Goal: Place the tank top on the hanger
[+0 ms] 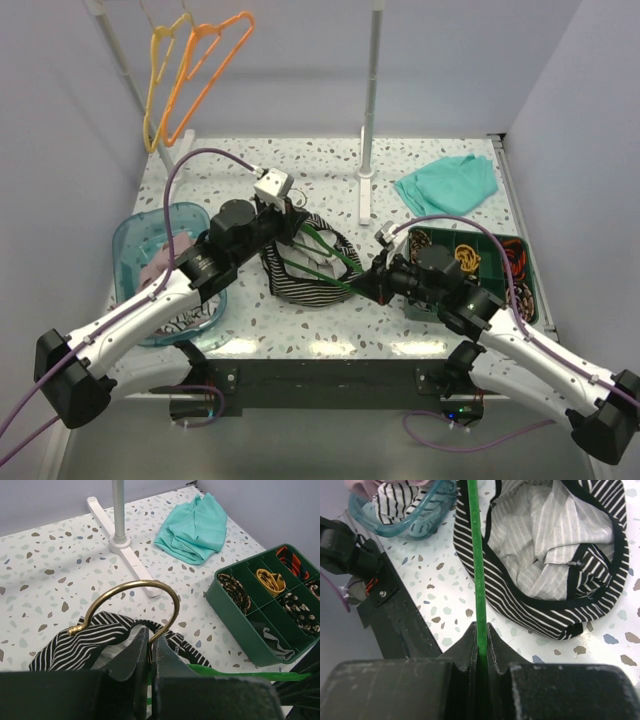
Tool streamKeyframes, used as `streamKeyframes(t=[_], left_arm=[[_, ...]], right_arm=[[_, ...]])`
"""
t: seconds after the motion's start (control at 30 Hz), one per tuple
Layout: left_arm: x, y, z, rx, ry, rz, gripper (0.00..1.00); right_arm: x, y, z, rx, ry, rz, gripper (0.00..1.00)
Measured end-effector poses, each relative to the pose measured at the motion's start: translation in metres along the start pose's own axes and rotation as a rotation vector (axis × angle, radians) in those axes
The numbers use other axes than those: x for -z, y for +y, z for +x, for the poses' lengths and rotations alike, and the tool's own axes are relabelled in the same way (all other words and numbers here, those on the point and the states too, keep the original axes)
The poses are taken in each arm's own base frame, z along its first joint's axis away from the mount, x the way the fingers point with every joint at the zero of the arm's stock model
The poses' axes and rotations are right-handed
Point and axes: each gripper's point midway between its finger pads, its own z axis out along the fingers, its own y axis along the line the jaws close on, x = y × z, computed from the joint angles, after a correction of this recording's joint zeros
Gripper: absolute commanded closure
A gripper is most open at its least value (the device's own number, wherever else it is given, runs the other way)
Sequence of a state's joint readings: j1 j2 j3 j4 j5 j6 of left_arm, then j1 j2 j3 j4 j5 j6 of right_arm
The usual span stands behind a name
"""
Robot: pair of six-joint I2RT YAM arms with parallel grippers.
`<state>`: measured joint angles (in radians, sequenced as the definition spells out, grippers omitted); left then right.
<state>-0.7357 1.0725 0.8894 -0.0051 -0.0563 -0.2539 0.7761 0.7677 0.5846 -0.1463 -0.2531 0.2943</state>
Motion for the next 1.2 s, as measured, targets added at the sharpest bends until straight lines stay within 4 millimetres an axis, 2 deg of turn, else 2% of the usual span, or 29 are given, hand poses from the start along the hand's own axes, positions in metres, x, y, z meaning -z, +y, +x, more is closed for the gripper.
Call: streamKeyframes(t=[0.03, 0.07, 0.1, 0.13, 0.27, 0.5, 0.6, 0.7, 0.83, 1.0, 1.2], left_arm=[[0.000, 0.001, 0.000, 0.000, 0.001, -0.006, 1.00], [0.000, 0.003, 0.001, -0.002, 0.003, -0.013, 1.00], [0.000, 0.004, 0.002, -0.004, 0.007, -0.019, 1.00], [0.001, 0.005, 0.003, -0.005, 0.011, -0.027, 1.00], [0.003, 0.014, 0.014, -0.044, 0.057, -0.061, 1.00], [0.006, 0.022, 0.022, -0.072, 0.086, -0.097, 1.00], [0.007, 0.023, 0.024, -0.076, 0.097, -0.104, 1.00], [0.008, 0.024, 0.026, -0.081, 0.105, -0.105, 1.00], [0.011, 0.025, 0.027, -0.091, 0.114, -0.107, 1.00], [0.018, 0.025, 0.022, -0.094, 0.102, -0.107, 1.00], [0.025, 0.025, 0.016, -0.093, 0.086, -0.108, 1.00]], right_arm=[[-0.001, -0.002, 0.000, -0.002, 0.002, 0.010, 0.86], [-0.003, -0.005, 0.001, -0.005, 0.003, 0.024, 0.74], [-0.004, -0.007, 0.002, -0.009, 0.007, 0.038, 0.70], [-0.006, -0.011, 0.003, -0.017, 0.011, 0.058, 0.59], [-0.008, -0.026, 0.003, -0.039, 0.004, 0.138, 0.40], [0.003, -0.044, -0.006, -0.080, -0.049, 0.266, 0.40], [0.015, -0.058, -0.014, -0.115, -0.096, 0.371, 0.41], [0.017, -0.075, -0.020, -0.161, -0.108, 0.461, 0.43], [0.004, -0.100, -0.017, -0.239, -0.058, 0.531, 0.48], [-0.026, -0.133, 0.007, -0.352, 0.066, 0.576, 0.50], [-0.058, -0.150, 0.020, -0.418, 0.130, 0.565, 0.50]])
